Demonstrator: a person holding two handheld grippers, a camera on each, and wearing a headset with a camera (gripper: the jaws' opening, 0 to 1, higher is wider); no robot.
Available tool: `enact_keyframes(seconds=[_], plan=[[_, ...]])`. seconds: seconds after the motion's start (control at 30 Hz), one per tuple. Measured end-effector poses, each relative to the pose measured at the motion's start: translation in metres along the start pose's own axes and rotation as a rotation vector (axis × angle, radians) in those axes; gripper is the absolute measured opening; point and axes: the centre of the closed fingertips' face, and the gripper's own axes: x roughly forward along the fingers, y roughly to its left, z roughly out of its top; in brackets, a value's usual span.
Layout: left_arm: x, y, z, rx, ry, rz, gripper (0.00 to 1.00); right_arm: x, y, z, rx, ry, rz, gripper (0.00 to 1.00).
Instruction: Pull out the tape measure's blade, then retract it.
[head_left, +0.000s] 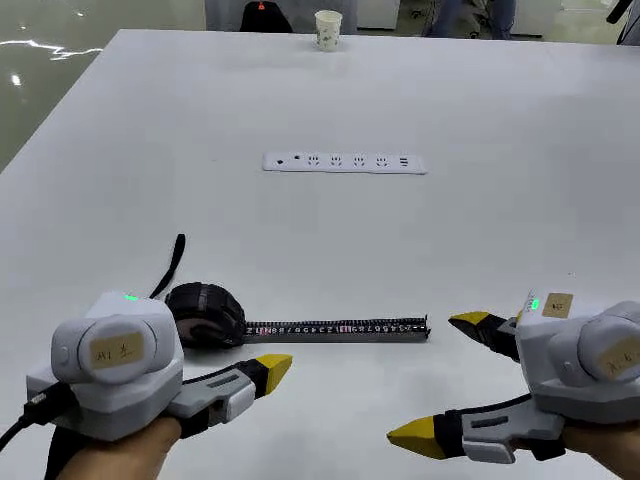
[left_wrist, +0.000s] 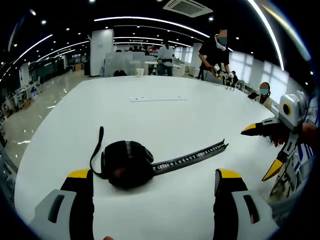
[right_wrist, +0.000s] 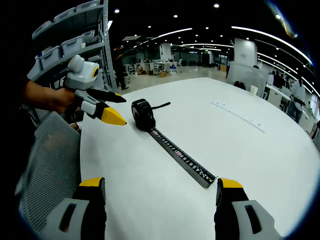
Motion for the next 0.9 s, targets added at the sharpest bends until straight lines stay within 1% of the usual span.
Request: enact_keyframes(seconds=[0.2,0.37,0.6,0.9], plan=[[0.006,0.004,0.001,-0.002,0.001,0.005,0.99,0.003,-0.008,-0.005,-0.036,0.024,0.029,0.90],[0.012,0.008,0.000,-0.010,0.007,0.012,0.99,0.006,-0.017,-0.009,-0.054,0.041,0.041,0.86],[0.018,0.011,0.000,-0.011,0.008,0.020,0.99,0.013,-0.023,-0.016,-0.078,0.062,0.074,0.84],[0.025,0.021,0.003,-0.020,0.003,0.037,0.99,0.020,-0.036,-0.025,-0.103,0.084,0.084,0.79]])
